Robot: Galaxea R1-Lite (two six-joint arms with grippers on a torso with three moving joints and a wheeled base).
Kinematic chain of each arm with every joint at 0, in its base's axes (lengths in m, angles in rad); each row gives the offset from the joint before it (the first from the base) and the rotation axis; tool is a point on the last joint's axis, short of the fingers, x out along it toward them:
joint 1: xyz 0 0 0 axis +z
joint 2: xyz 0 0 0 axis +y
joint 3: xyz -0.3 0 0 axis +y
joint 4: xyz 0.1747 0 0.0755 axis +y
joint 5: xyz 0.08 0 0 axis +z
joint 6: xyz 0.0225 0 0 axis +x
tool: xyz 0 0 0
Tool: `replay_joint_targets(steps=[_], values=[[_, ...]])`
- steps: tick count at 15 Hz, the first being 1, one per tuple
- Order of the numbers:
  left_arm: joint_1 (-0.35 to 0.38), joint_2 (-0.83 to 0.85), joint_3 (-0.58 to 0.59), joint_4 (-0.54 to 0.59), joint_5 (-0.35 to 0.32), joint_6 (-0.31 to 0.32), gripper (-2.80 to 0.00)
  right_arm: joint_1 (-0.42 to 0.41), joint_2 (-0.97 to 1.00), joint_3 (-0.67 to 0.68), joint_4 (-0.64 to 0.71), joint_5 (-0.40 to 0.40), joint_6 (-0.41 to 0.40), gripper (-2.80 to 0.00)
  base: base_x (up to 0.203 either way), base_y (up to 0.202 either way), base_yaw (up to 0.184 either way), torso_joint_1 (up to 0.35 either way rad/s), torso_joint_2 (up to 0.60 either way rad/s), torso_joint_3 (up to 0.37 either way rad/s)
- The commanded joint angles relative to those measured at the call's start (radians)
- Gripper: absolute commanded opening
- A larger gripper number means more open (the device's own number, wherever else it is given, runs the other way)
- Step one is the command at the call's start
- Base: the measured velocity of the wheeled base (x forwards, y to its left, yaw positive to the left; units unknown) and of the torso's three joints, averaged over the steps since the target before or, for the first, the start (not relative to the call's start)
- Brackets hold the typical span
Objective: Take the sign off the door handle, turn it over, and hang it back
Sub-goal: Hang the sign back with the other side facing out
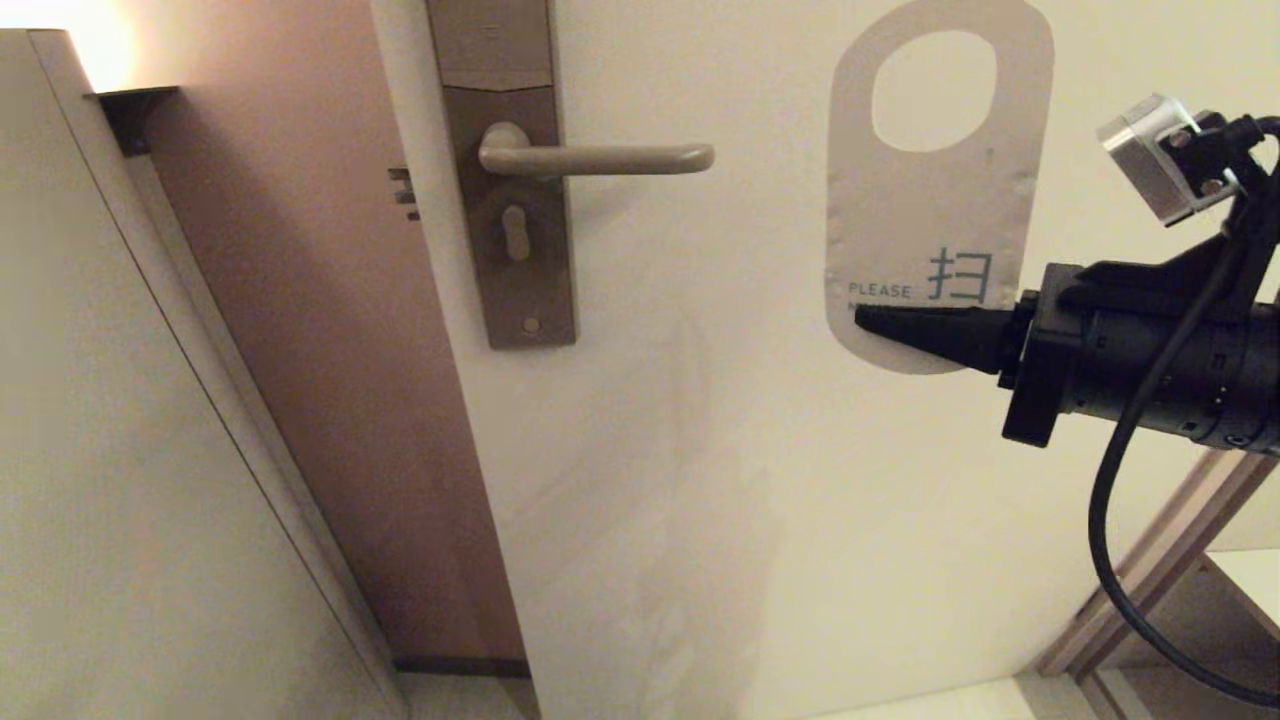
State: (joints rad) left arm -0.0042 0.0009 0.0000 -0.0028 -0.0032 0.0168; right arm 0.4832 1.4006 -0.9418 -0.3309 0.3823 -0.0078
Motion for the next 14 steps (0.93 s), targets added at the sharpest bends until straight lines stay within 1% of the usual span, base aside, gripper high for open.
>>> replay_joint_targets(steps=[1,3,5,6,8,9,12,13,14], values=[[0.000,0.001,0.000,0.000,0.000,0.000,-2.80,0.010,0.048,-0.041,-0.001,0.000,0.005,-2.80,0.000,0.000,0.000,0.000,0.00,0.000],[0.000,0.001,0.000,-0.001,0.000,0.000,-2.80,0.011,0.073,-0.075,0.003,-0.007,0.012,-2.80,0.000,0.000,0.000,0.000,0.00,0.000],[0.000,0.001,0.000,0.000,0.000,0.000,-2.80,0.017,0.093,-0.115,0.002,-0.039,0.037,-2.80,0.000,0.000,0.000,0.000,0.00,0.000],[0.000,0.001,0.000,-0.001,0.000,0.000,-2.80,0.027,0.098,-0.130,0.001,-0.073,0.064,-2.80,0.000,0.000,0.000,0.000,0.00,0.000],[0.000,0.001,0.000,-0.002,0.000,0.000,-2.80,0.061,0.096,-0.142,0.001,-0.164,0.134,-2.80,0.000,0.000,0.000,0.000,0.00,0.000],[0.000,0.001,0.000,-0.002,0.000,0.000,-2.80,0.079,0.090,-0.142,0.002,-0.214,0.152,-2.80,0.000,0.000,0.000,0.000,0.00,0.000],[0.000,0.001,0.000,0.000,0.000,0.000,-2.80,0.127,0.052,-0.137,0.015,-0.323,0.155,-2.80,0.000,0.000,0.000,0.000,0.00,0.000],[0.000,0.001,0.000,0.000,0.000,0.000,-2.80,0.152,0.046,-0.137,0.025,-0.375,0.151,-2.80,0.000,0.000,0.000,0.000,0.00,0.000],[0.000,0.001,0.000,0.000,0.000,0.000,-2.80,0.186,0.046,-0.133,0.033,-0.452,0.145,-2.80,0.000,0.000,0.000,0.000,0.00,0.000]])
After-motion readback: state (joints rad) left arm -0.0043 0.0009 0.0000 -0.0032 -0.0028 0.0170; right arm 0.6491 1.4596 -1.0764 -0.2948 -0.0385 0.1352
